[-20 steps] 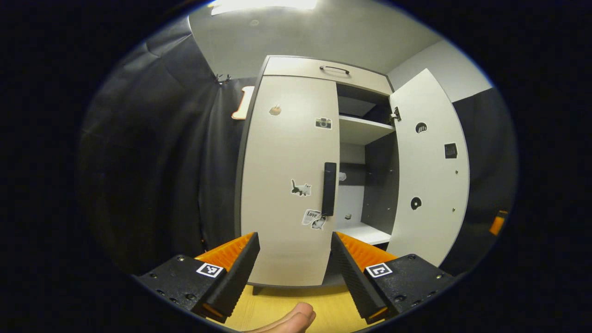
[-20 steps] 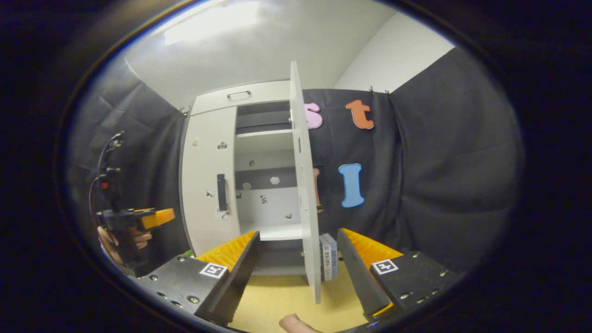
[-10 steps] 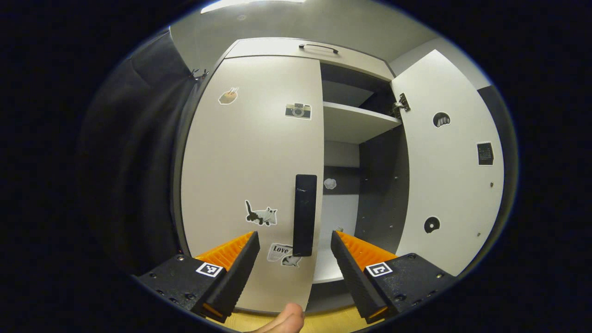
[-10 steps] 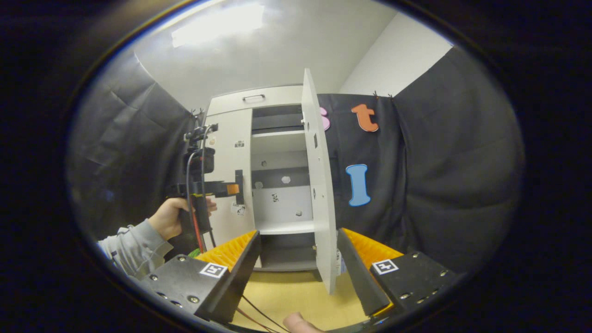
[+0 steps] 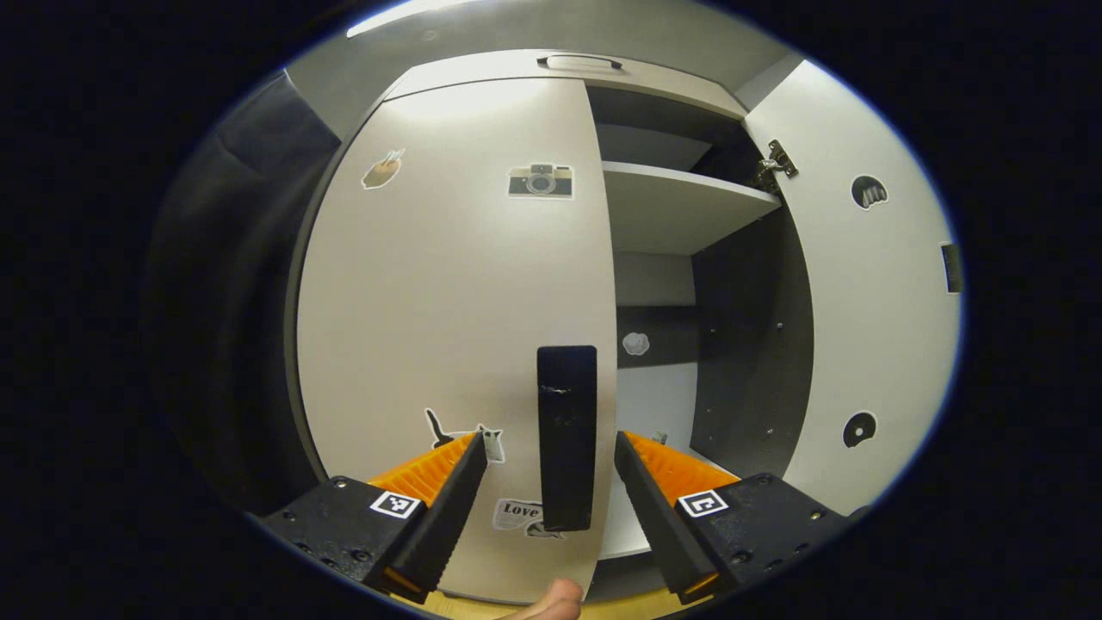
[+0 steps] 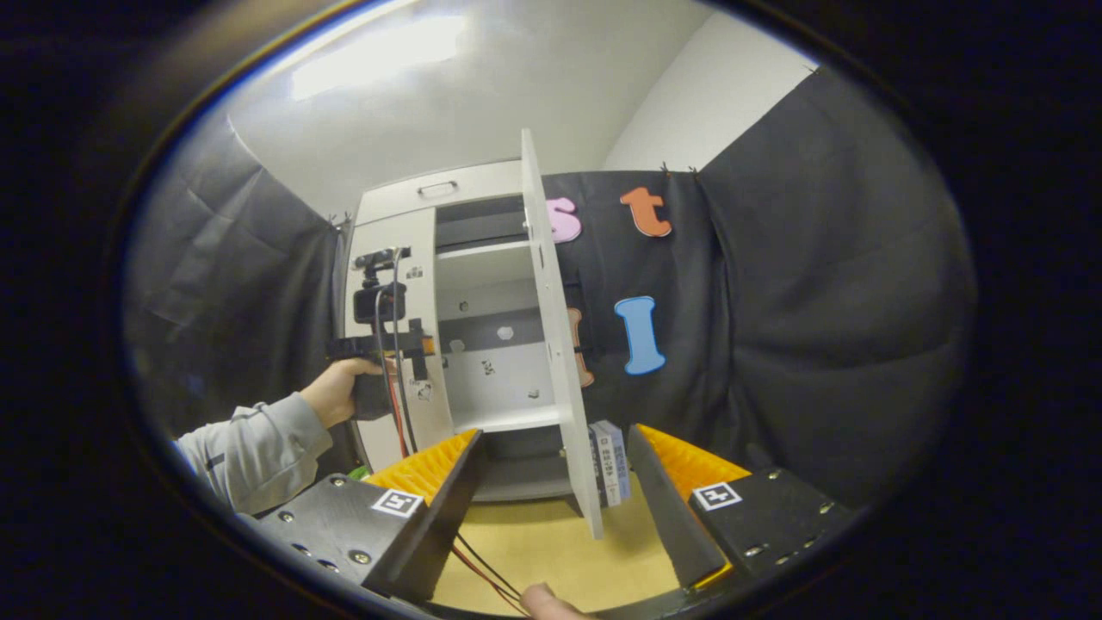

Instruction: Open the right door of the double-door shoe cabinet with the right hand, and open the left door with the left hand.

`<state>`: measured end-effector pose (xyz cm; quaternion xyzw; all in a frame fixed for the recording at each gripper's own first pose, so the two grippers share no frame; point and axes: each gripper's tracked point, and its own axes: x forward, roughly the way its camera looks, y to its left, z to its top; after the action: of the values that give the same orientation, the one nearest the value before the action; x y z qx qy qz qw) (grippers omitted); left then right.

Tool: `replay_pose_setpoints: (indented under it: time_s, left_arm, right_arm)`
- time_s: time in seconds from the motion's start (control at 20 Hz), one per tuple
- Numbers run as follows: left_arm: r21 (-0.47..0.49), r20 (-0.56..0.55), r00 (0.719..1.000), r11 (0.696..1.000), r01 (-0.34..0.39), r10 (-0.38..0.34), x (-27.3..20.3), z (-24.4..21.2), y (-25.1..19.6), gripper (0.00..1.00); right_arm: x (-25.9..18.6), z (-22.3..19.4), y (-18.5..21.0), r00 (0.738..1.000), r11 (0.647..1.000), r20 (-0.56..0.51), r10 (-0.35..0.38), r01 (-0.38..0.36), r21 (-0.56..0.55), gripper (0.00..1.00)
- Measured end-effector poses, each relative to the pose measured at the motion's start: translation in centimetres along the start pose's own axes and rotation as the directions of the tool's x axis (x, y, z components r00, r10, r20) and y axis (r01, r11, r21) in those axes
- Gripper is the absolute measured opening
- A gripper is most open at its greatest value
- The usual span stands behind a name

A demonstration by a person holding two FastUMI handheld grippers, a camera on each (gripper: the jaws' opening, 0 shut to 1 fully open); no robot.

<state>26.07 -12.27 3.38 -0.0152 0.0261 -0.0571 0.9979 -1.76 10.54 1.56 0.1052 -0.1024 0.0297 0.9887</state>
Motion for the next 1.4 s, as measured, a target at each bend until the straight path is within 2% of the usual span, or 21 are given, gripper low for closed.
replay_pose_setpoints:
  time_s: [0.05,0.1,0.2,0.25,0.35,0.4,0.45,0.5,0.7,1.0,1.4]
  left_arm:
    - [-0.028,-0.029,1.000,1.000,0.010,-0.011,0.3,-0.5,-0.5,0.90]
    - [-0.021,-0.035,0.999,0.999,-0.026,0.025,0.7,-0.7,0.2,0.81]
    - [-0.014,-0.043,0.997,0.998,-0.065,0.064,1.1,-0.7,0.8,0.71]
    - [-0.009,-0.030,0.997,0.998,-0.070,0.069,1.7,-0.5,0.6,0.73]
    - [0.008,0.015,0.998,0.998,-0.062,0.062,1.5,0.7,0.3,0.65]
    - [0.013,-0.002,0.999,0.999,-0.053,0.053,1.6,0.4,-0.1,0.54]
    - [0.032,-0.002,0.998,0.998,-0.059,0.059,1.5,0.3,-0.2,0.51]
    - [0.036,0.001,0.998,0.997,-0.064,0.064,1.6,0.5,-0.1,0.34]
    - [0.033,-0.052,0.998,0.999,-0.034,0.036,1.2,0.1,0.0,0.25]
    - [0.026,-0.086,0.996,1.000,0.008,-0.006,-1.7,0.4,0.1,0.23]
    - [0.040,-0.084,0.992,0.995,0.097,-0.093,-7.2,0.9,2.0,0.22]
  right_arm:
    - [-0.1,0.1,0.2,1.000,1.000,0.009,0.007,-0.007,-0.003,0.93]
    - [-0.3,0.1,0.3,1.000,1.000,0.009,0.011,-0.011,-0.013,0.95]
    - [-0.9,-0.3,0.4,1.000,0.999,-0.002,0.022,-0.022,-0.042,0.98]
    - [-1.1,-0.6,0.7,1.000,0.998,-0.007,0.026,-0.027,-0.055,0.98]
    - [-1.3,-0.8,1.0,0.999,0.997,-0.009,0.030,-0.031,-0.065,1.00]
    - [-1.3,-0.9,1.1,0.999,0.997,-0.012,0.035,-0.035,-0.065,1.00]
    - [-1.2,-1.0,1.2,0.999,0.997,-0.017,0.038,-0.039,-0.063,0.98]
    - [-1.2,-1.1,1.3,0.999,0.997,-0.023,0.041,-0.042,-0.064,0.98]
    - [-1.5,-1.1,2.1,0.998,0.996,-0.027,0.052,-0.054,-0.077,0.98]
    - [-0.7,-2.3,3.0,0.997,0.994,-0.063,0.047,-0.053,-0.099,0.98]
    - [-0.1,-2.7,2.5,0.997,0.997,-0.081,-0.009,0.003,-0.073,0.98]
